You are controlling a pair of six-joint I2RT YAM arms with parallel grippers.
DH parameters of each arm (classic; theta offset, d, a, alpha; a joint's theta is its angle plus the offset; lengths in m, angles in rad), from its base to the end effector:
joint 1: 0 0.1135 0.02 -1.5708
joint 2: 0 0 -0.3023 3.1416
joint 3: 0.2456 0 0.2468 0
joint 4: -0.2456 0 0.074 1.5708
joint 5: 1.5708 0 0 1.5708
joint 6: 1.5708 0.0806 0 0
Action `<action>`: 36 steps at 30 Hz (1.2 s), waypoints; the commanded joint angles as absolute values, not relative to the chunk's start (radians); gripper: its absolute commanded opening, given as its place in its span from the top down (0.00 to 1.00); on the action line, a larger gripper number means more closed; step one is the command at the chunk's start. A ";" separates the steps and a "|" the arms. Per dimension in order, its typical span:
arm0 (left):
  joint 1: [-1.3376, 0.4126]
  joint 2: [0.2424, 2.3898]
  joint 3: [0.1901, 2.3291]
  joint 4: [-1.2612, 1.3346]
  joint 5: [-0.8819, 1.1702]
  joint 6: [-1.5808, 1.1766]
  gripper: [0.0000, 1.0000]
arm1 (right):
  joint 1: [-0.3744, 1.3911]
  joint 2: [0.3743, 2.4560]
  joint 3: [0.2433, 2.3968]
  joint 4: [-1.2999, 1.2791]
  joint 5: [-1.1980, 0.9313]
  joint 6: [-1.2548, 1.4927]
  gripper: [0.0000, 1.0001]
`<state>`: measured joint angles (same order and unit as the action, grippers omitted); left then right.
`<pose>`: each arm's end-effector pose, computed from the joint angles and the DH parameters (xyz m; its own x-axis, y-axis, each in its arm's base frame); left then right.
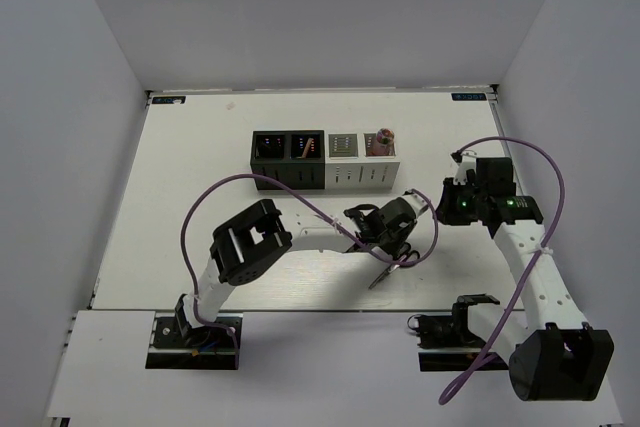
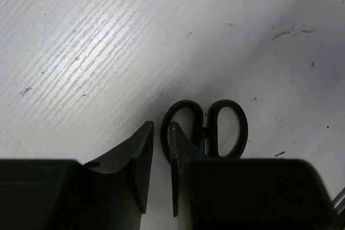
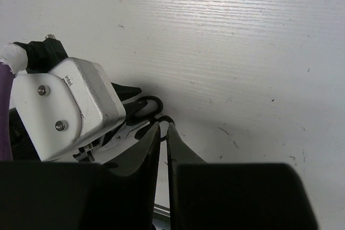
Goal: Sort the stationery into containers
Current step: Pick up the scissors from the center of the board.
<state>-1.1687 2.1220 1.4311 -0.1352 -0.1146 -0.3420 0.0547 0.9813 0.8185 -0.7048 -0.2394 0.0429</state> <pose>0.2063 -0.4616 0.1514 -0.5675 0.4832 -0.6667 0.7362 0.6604 -0.1481 0.1950 0.0298 0.2690 -0.7698 -0.0004 -0.6383 -0.1734 0.9625 0.2084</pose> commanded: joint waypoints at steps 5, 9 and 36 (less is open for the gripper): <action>-1.183 2.143 1.399 -0.235 -0.196 -0.324 0.71 | 0.041 0.959 0.815 -0.687 -0.261 0.051 0.88; -1.189 2.143 1.373 -0.285 -0.227 -0.319 0.71 | 0.040 0.953 0.813 -0.686 -0.264 0.049 0.88; -1.177 1.959 1.348 -0.564 -0.471 -0.347 1.00 | 0.026 0.954 0.813 -0.687 -0.285 0.051 0.72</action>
<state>-1.1877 2.0422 1.3769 -0.4118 -0.4774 -0.3740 0.0326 0.9691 0.8185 -0.7040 -0.2665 0.0494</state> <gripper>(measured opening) 0.022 0.262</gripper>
